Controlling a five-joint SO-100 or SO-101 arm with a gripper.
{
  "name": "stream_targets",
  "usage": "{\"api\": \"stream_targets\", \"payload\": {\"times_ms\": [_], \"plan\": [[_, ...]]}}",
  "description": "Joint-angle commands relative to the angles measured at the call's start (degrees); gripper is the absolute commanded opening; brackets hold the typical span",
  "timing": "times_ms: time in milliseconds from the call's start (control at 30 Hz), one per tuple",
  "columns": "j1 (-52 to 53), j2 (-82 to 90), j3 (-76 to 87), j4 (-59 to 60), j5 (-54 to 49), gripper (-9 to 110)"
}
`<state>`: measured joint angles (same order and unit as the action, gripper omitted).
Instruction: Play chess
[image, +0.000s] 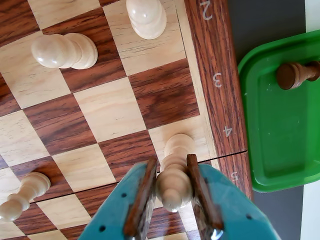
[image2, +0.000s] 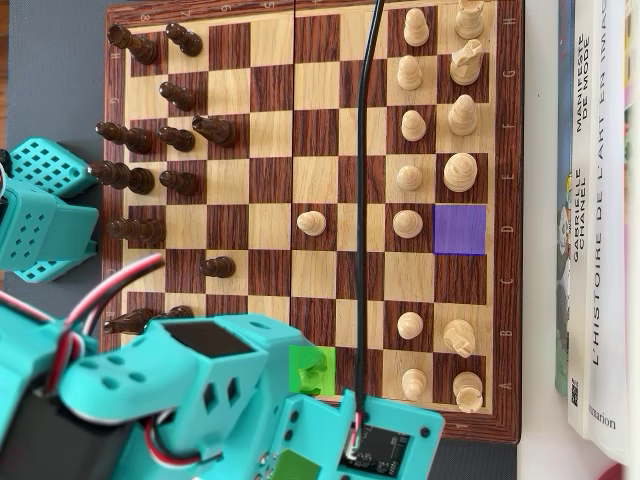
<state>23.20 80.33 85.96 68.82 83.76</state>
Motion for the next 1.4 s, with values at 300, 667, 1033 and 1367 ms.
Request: {"api": "stream_targets", "payload": {"times_ms": [300, 667, 1033, 1367], "plan": [[0.79, 0.35, -2.20, 0.26, -0.35, 6], [0.79, 0.44, -2.29, 0.26, -0.35, 7], [0.88, 1.23, -2.72, 0.35, -0.35, 11], [1.23, 4.66, -2.20, 2.72, -0.26, 11]]}}
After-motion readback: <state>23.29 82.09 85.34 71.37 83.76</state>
